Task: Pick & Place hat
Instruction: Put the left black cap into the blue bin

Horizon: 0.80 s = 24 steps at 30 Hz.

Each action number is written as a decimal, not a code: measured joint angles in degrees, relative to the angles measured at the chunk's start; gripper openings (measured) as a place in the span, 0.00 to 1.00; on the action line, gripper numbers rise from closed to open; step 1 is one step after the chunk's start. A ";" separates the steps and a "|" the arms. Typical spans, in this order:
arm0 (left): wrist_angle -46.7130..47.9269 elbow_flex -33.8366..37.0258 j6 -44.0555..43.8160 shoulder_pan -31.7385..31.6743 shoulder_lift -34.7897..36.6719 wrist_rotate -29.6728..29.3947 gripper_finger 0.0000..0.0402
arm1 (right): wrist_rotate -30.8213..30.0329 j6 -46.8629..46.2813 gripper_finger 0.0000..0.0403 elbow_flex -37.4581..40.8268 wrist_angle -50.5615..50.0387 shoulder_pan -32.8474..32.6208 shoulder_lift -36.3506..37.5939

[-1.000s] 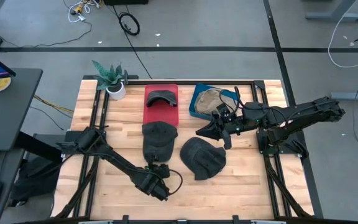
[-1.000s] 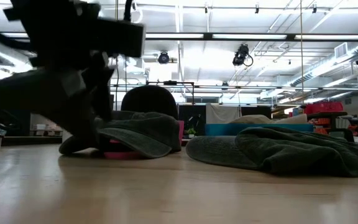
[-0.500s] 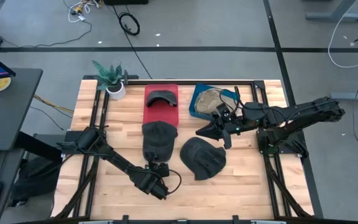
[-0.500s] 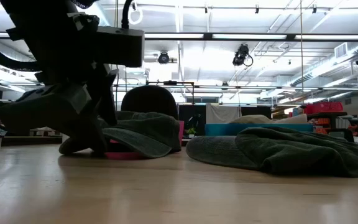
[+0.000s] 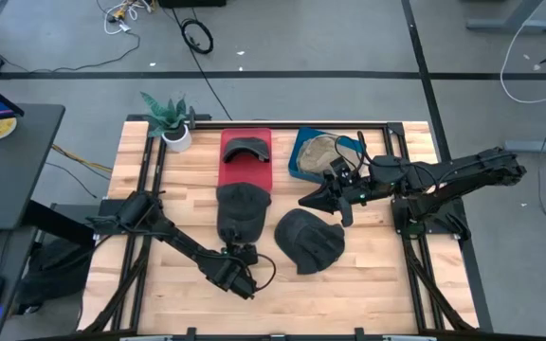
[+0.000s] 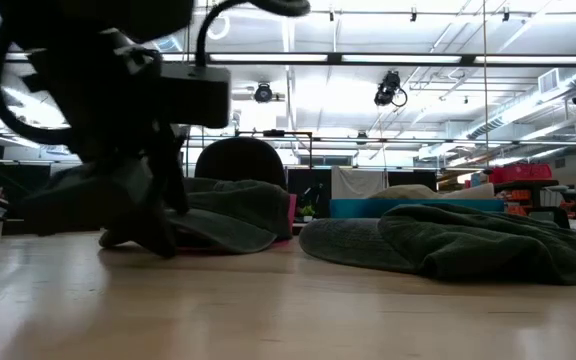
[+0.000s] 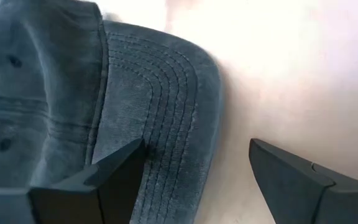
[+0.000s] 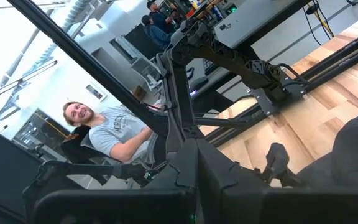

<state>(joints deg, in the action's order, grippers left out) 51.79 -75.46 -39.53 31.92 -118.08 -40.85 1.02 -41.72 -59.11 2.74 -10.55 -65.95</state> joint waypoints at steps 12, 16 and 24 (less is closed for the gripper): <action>0.02 0.02 -6.12 -3.90 -0.04 0.08 0.72 | -0.10 -2.55 0.02 0.00 -0.37 0.00 -0.15; 0.02 0.02 -5.34 -4.76 -0.04 0.50 0.72 | -0.10 -2.85 0.02 0.00 -0.35 0.00 -0.15; 0.02 -0.02 -5.11 -5.81 0.00 2.46 0.71 | -0.10 -3.05 0.02 0.00 -0.35 0.00 -0.15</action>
<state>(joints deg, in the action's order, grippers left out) 51.81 -75.48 -44.64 26.11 -118.08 -38.39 0.92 -44.77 -59.11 2.39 -10.55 -66.11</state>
